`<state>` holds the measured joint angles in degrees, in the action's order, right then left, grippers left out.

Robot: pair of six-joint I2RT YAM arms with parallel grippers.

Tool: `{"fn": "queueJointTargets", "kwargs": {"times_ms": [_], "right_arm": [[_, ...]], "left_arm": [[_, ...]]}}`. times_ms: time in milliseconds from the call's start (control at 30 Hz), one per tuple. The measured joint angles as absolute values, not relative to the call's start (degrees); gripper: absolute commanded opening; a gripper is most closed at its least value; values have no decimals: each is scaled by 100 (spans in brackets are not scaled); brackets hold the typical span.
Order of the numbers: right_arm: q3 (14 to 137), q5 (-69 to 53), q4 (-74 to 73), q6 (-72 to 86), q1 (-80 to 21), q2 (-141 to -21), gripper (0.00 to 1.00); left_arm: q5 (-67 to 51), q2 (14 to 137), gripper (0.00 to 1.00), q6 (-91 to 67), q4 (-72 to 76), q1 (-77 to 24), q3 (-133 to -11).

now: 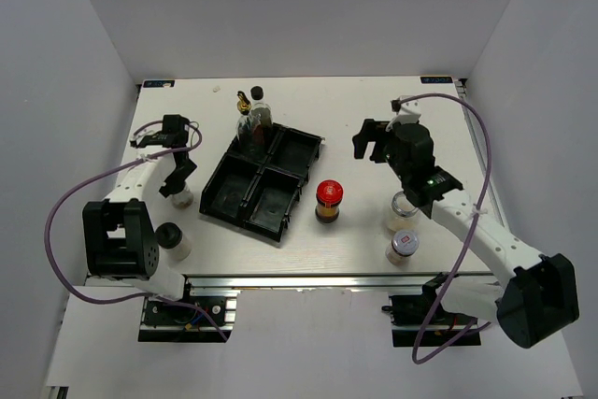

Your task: Organize the condiment bottles

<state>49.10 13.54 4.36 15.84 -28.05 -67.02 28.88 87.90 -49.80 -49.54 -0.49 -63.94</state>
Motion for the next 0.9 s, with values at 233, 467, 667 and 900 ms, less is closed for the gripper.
{"fn": "queueJointTargets", "kwargs": {"times_ms": [233,467,667,900], "right_arm": [[4525,1546,401,1584,-2738,-5848,89],[4318,1640,340,1597,-2731,-5481,90],[4206,1647,270,1614,-2731,-5242,89],[4134,1684,239,1632,-2707,-5188,89]], "left_arm": [[2571,8707,28,-4746,-5057,-49,-6567],[1739,7859,24,-4215,-4943,-97,-6737],[1638,7472,22,-3802,-4978,-803,-7214],[1553,7616,21,-3551,-4978,-1704,-7275]]}}
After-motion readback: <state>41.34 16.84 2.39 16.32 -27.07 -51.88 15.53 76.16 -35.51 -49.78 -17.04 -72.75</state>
